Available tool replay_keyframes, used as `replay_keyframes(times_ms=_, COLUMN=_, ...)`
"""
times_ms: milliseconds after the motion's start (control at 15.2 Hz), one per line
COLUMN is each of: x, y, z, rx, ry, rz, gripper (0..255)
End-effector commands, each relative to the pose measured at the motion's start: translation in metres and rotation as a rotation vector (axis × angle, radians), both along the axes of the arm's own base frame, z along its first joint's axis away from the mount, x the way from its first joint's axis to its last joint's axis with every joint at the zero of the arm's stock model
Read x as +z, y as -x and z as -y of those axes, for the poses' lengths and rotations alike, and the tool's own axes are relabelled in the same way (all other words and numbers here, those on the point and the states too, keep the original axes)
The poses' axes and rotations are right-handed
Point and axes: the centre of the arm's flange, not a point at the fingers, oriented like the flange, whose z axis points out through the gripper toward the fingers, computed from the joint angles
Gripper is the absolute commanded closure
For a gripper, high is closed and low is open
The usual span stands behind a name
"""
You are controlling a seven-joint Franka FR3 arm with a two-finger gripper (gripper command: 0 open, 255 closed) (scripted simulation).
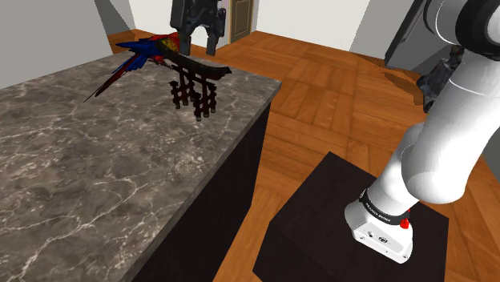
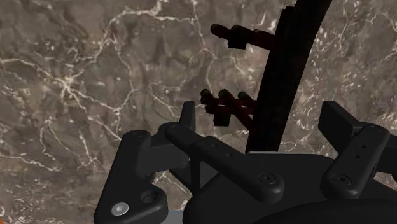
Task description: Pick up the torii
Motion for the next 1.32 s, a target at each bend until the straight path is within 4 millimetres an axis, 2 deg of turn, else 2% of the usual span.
replay_keyframes(times_ms=0, x=0.007, y=-0.013, z=-0.021, rx=0.029, ry=-0.016, rz=-0.007, gripper=0)
replay_keyframes(times_ms=66, x=0.008, y=-0.015, z=-0.024, rx=0.033, ry=-0.018, rz=-0.008, gripper=0)
replay_keyframes(times_ms=528, x=-0.032, y=-0.015, z=-0.024, rx=0.033, ry=-0.018, rz=-0.008, gripper=0)
replay_keyframes(times_ms=660, x=-0.032, y=-0.015, z=-0.024, rx=0.033, ry=-0.018, rz=-0.008, gripper=0)
replay_keyframes(times_ms=726, x=-0.032, y=-0.014, z=-0.024, rx=0.033, ry=-0.018, rz=-0.008, gripper=255)
replay_keyframes(times_ms=1254, x=-0.031, y=-0.015, z=-0.025, rx=0.033, ry=-0.018, rz=-0.008, gripper=255)
